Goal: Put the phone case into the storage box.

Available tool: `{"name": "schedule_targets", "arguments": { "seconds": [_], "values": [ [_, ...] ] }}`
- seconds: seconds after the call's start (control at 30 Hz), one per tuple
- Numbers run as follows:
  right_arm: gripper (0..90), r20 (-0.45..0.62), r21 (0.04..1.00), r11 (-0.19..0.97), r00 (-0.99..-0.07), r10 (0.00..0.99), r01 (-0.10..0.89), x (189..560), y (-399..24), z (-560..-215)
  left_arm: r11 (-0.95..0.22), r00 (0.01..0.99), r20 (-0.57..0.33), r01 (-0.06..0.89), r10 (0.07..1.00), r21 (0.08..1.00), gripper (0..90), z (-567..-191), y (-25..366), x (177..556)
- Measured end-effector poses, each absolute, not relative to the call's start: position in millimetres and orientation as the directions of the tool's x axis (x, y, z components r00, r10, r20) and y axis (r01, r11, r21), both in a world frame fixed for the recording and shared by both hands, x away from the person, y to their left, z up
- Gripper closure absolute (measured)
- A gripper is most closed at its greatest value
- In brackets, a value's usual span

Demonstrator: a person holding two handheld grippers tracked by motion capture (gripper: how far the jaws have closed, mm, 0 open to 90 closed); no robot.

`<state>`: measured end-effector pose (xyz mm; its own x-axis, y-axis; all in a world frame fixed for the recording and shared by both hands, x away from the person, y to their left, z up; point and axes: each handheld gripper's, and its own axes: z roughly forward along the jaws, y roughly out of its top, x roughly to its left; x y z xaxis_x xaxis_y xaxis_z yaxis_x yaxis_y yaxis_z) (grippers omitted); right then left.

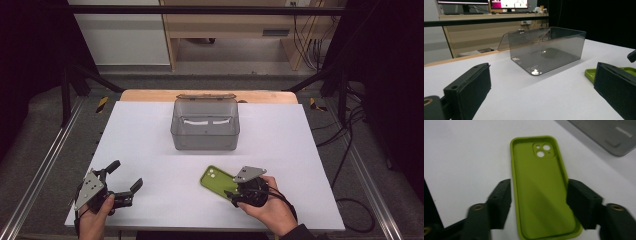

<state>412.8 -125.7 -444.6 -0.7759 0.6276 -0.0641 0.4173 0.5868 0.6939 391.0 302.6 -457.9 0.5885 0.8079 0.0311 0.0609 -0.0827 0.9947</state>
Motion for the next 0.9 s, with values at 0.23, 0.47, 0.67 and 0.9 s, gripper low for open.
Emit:
{"name": "schedule_targets", "arguments": {
  "seconds": [0.23, 0.47, 0.67, 0.9],
  "values": [
    [6.9, -0.085, 0.660, 0.608, -0.760, 0.645, 0.441, 406, -125, -454, -0.082, 0.590, 0.027, 0.066, 0.807, 0.994, 0.9, -458, 302, 392],
    [33.9, -0.083, 0.621, 0.668, -0.812, 0.577, 0.411, 401, -123, -457, -0.086, 0.590, 0.031, 0.066, 0.807, 0.994, 0.9, -459, 300, 391],
    [64.4, -0.086, 0.605, 0.694, -0.835, 0.543, 0.389, 399, -122, -461, -0.091, 0.592, 0.034, 0.066, 0.805, 0.994, 1.0, -459, 300, 391],
    [82.6, -0.107, 0.594, 0.718, -0.848, 0.519, 0.364, 395, -119, -465, -0.090, 0.591, 0.034, 0.066, 0.806, 0.994, 0.9, -458, 300, 391]
  ]
}}
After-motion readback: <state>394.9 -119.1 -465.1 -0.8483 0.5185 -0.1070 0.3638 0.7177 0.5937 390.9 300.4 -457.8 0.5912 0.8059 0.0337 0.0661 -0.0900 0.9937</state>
